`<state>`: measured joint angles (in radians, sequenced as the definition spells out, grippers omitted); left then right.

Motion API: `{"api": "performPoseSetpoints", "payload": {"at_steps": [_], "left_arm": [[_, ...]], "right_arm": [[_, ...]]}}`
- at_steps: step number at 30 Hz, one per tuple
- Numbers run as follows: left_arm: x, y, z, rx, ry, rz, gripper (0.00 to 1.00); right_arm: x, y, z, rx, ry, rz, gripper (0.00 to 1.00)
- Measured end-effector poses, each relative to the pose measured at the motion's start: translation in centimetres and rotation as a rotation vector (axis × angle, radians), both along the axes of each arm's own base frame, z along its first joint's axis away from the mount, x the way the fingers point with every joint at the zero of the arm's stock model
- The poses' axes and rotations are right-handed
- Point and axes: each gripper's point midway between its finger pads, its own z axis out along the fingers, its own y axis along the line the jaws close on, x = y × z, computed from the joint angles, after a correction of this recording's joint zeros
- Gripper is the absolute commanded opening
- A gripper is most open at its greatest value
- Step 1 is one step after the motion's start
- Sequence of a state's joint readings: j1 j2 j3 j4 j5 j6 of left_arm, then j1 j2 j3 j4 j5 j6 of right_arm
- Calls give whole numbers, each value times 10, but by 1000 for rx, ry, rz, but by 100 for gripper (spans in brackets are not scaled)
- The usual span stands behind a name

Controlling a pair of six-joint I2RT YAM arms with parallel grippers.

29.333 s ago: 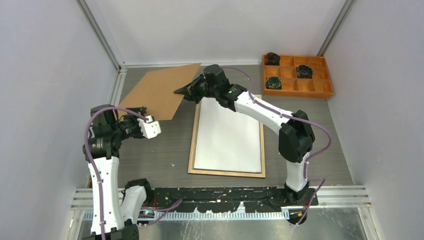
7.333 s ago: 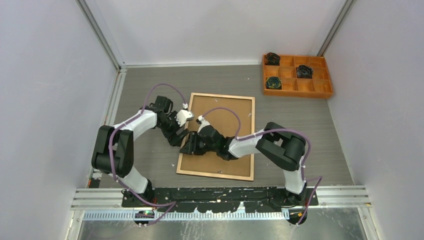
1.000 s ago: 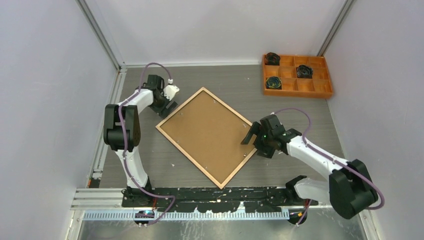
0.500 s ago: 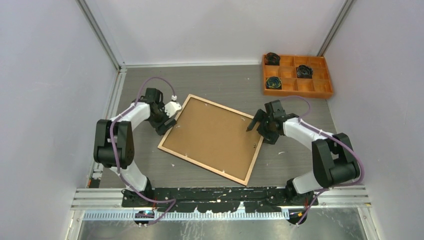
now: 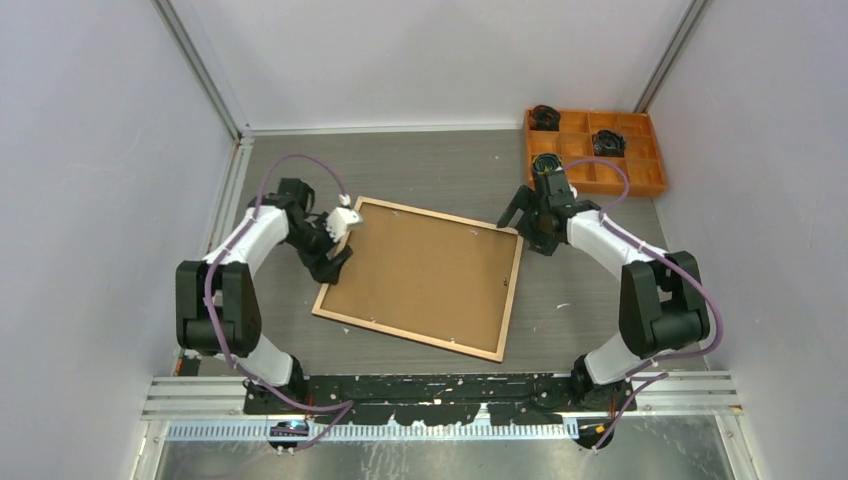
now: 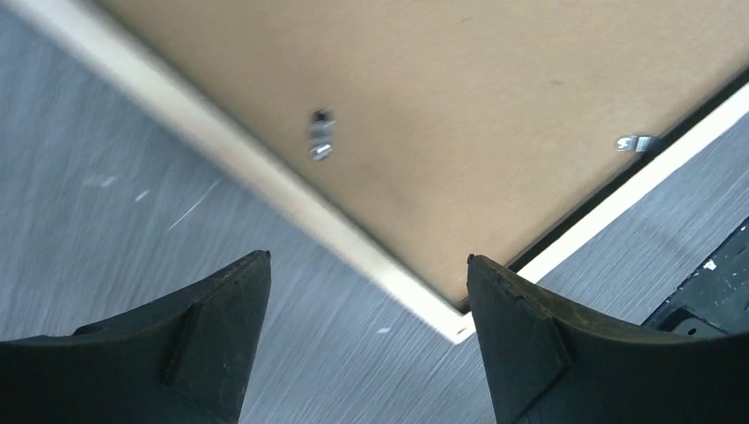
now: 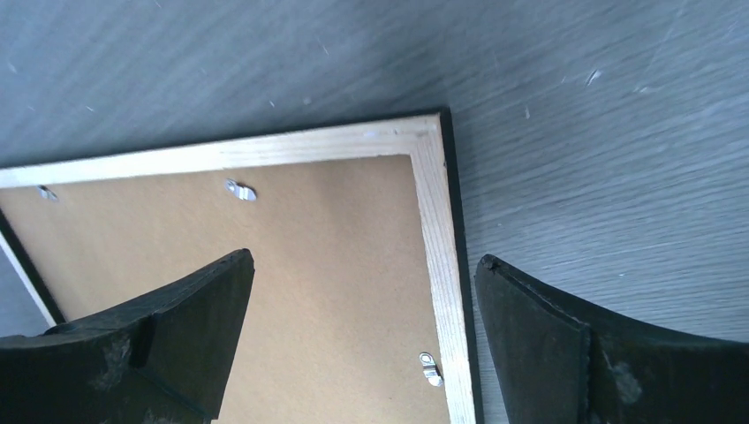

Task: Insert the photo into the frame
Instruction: Adjust the photo frame at the center of the board.

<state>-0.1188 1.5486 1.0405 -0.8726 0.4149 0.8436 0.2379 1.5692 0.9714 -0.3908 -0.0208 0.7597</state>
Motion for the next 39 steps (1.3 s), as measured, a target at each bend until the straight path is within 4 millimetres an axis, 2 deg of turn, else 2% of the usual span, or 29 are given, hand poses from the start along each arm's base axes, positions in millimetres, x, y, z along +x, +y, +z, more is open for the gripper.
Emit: {"api": "performPoseSetpoints", "payload": {"at_steps": [5, 7, 11, 13, 14, 18, 21, 24, 28, 32, 39], "left_arm": [[34, 43, 23, -38, -47, 137, 75], [42, 56, 26, -25, -74, 169, 72], [45, 60, 12, 8, -63, 177, 67], [43, 61, -2, 28, -41, 176, 67], [40, 61, -12, 40, -23, 174, 67], [22, 56, -32, 61, 29, 156, 66], [16, 50, -39, 70, 41, 139, 66], [14, 41, -40, 85, 30, 110, 66], [8, 31, -40, 109, 24, 79, 67], [3, 23, -40, 105, 33, 67, 68], [-13, 4, -27, 9, 67, 26, 72]], "right_arm": [[9, -8, 29, -26, -77, -22, 100], [9, -9, 34, -26, -90, -22, 100], [-2, -8, 28, -7, -72, -25, 100], [-19, -5, 12, 22, -23, -23, 100], [-21, -5, 11, 24, -19, -23, 100], [-38, 1, -9, 74, 34, -32, 100], [-42, 4, -14, 99, 56, -34, 100], [-36, 7, -18, 111, 47, -31, 100], [-25, 1, -29, 100, 73, -57, 100], [-8, -5, -26, 73, 50, -77, 100], [1, -22, -11, -9, 3, -132, 95]]}}
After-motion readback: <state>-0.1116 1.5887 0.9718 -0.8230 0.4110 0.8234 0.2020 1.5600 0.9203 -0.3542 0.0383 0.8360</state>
